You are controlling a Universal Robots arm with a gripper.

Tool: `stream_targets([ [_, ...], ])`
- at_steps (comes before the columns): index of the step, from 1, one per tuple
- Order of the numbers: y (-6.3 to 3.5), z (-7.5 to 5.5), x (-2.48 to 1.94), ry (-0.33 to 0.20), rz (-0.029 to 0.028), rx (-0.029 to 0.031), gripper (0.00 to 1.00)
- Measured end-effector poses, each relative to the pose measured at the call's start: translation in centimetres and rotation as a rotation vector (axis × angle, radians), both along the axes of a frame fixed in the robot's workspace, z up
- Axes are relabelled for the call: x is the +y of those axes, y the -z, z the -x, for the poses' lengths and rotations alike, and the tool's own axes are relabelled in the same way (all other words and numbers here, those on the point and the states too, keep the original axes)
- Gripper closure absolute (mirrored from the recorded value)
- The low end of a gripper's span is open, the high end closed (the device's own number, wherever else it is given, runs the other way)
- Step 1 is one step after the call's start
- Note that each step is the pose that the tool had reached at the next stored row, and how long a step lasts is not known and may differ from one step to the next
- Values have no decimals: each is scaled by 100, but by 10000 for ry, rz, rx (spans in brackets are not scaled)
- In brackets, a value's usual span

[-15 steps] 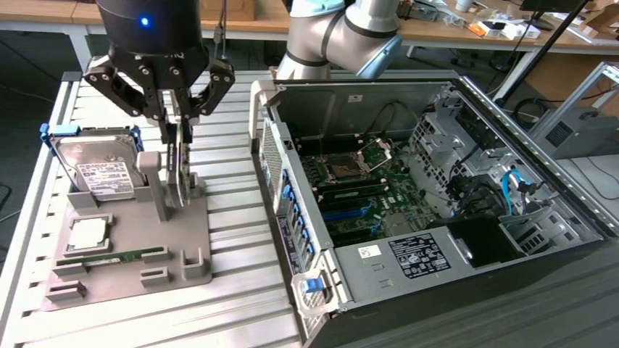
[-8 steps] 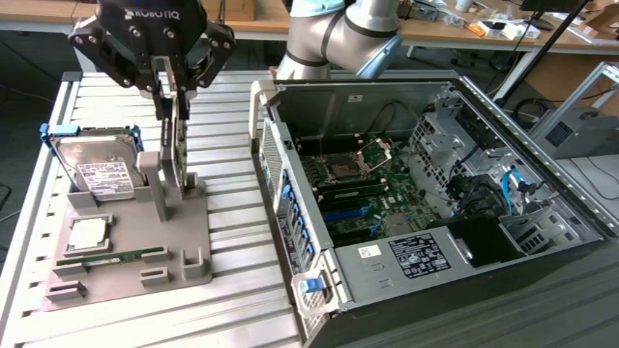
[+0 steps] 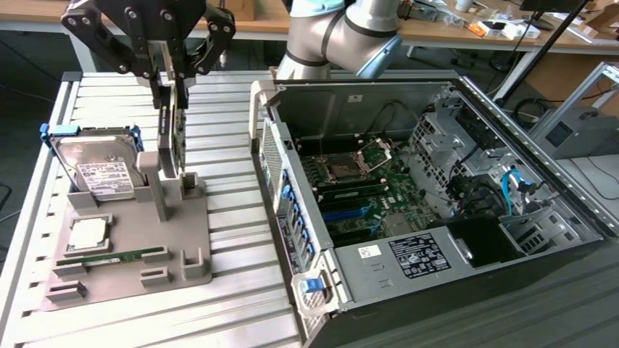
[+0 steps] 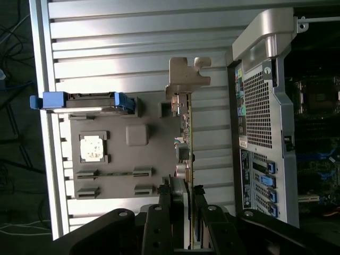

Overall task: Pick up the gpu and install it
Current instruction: 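Pick up the gpu and move the gpu toward the slot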

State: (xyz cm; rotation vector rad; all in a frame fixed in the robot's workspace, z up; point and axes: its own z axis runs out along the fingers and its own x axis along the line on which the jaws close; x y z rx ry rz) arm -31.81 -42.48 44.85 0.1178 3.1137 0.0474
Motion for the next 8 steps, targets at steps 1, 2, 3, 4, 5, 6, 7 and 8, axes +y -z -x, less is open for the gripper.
stream_targets([
  [1, 0, 0, 0, 0, 0, 0, 73],
  [2, -2, -7, 0, -2, 2, 3, 73],
  [3, -1, -14, 0, -2, 2, 2, 73],
  [4, 0, -24, 0, -1, 1, 1, 73],
  [5, 0, -37, 0, 0, 1, 1, 73],
  [6, -1, -53, 0, 0, 1, 2, 73],
  [7, 0, -69, 0, 1, 1, 2, 73],
  [8, 0, -85, 0, 0, 2, 3, 73],
])
